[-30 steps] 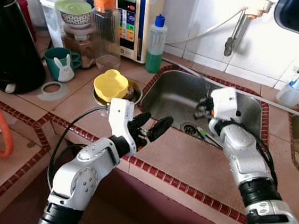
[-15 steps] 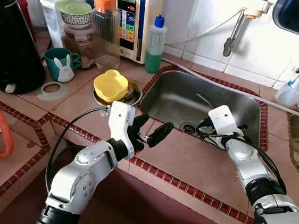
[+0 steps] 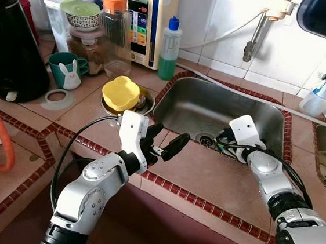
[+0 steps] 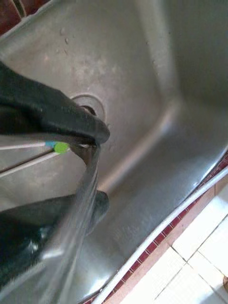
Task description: Kitchen organization
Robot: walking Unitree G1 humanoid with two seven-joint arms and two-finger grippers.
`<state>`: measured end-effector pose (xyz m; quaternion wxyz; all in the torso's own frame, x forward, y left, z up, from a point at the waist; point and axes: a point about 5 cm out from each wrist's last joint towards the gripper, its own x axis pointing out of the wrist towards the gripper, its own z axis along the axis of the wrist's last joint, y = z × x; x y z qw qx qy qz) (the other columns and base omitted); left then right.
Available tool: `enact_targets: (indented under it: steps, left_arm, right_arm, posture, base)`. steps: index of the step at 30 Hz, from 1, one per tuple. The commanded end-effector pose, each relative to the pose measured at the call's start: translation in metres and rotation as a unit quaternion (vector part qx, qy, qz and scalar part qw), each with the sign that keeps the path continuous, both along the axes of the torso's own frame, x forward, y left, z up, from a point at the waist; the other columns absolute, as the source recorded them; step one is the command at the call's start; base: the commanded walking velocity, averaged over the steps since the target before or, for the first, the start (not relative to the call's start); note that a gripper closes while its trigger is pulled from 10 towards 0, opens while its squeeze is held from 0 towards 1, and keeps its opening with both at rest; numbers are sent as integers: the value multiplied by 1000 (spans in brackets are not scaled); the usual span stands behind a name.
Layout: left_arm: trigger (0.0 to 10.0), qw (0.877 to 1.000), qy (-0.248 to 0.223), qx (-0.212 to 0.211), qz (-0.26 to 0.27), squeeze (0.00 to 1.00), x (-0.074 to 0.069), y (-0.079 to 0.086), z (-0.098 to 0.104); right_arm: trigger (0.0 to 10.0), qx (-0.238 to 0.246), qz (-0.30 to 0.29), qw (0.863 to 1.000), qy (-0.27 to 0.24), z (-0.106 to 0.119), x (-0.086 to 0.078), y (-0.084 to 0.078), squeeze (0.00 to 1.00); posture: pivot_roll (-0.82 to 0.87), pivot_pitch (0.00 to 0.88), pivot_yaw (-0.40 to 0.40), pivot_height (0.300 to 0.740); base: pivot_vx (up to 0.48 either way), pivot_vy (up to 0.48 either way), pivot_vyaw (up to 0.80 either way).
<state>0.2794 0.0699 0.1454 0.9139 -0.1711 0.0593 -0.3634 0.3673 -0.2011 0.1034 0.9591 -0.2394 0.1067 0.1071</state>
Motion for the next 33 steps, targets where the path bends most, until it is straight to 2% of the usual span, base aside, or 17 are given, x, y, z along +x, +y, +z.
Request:
enact_targets:
  steps: [1,3,5,9,15,18,20,22,24,28,29,31,33]
  left_arm:
    - [10000,1000,-7,3,-2,1000,0,-2,2]
    - [10000,1000,-8,3,-2,1000,0,-2,2]
    - [10000,1000,-9,4,-3,1000,0,-2,1]
    - [10000,1000,-10,5,-2,1000,0,-2,1]
    - [10000,1000,-10,7,2,1000,0,-2,0]
    - [10000,999,-20,13,35,1000,5,3,2]
    - [10000,995,-37,33,84,1000,15,11,4]
    - [10000,994,-42,40,93,1000,17,13,4]
    - [10000,985,-62,86,134,1000,25,21,2]
    - [10000,981,-72,106,147,1000,28,26,0]
    - [10000,978,-77,119,152,1000,29,27,-2]
    - [10000,964,-103,178,169,1000,31,33,-7]
    - [10000,960,-116,189,173,1000,32,34,-7]
  right_arm:
    - [10000,12,1,1000,-2,4,3,-1,1000]
    - [10000,16,0,1000,2,4,2,-1,1000]
    - [10000,42,0,998,41,-3,1,1,1000]
    - [10000,44,13,996,72,-10,-2,4,1000]
    - [10000,71,9,996,50,-4,2,7,1000]
    - [10000,113,6,994,10,10,7,9,1000]
    - [10000,153,10,988,-20,21,9,11,1000]
    - [10000,159,12,987,-24,22,9,11,1000]
    - [10000,185,28,981,-50,29,6,17,1000]
    - [10000,205,41,976,-65,33,-1,23,1000]
    - [10000,216,45,973,-67,35,-4,25,1000]
    - [10000,242,68,965,-78,42,-18,36,1000]
    - [10000,242,76,964,-79,44,-22,39,1000]
  posture:
    - [161,0,-4,740]
    - [161,0,-4,740]
    - [161,0,-6,740]
    - [163,0,-9,740]
    - [161,0,-9,740]
    - [159,0,-10,740]
    - [154,0,-11,740]
    - [153,0,-12,740]
    - [142,0,-9,740]
    - [131,0,-7,740]
    - [130,0,-7,740]
    - [124,0,-5,740]
    - [121,0,-5,740]
  base:
    - [0,0,0]
    - [0,0,0]
    - [0,0,0]
    - [0,0,0]
    - [0,0,0]
    - [0,0,0]
    - [0,0,0]
    - [0,0,0]
    - [0,0,0]
    - [0,0,0]
    - [0,0,0]
    - [0,0,0]
    - [0,0,0]
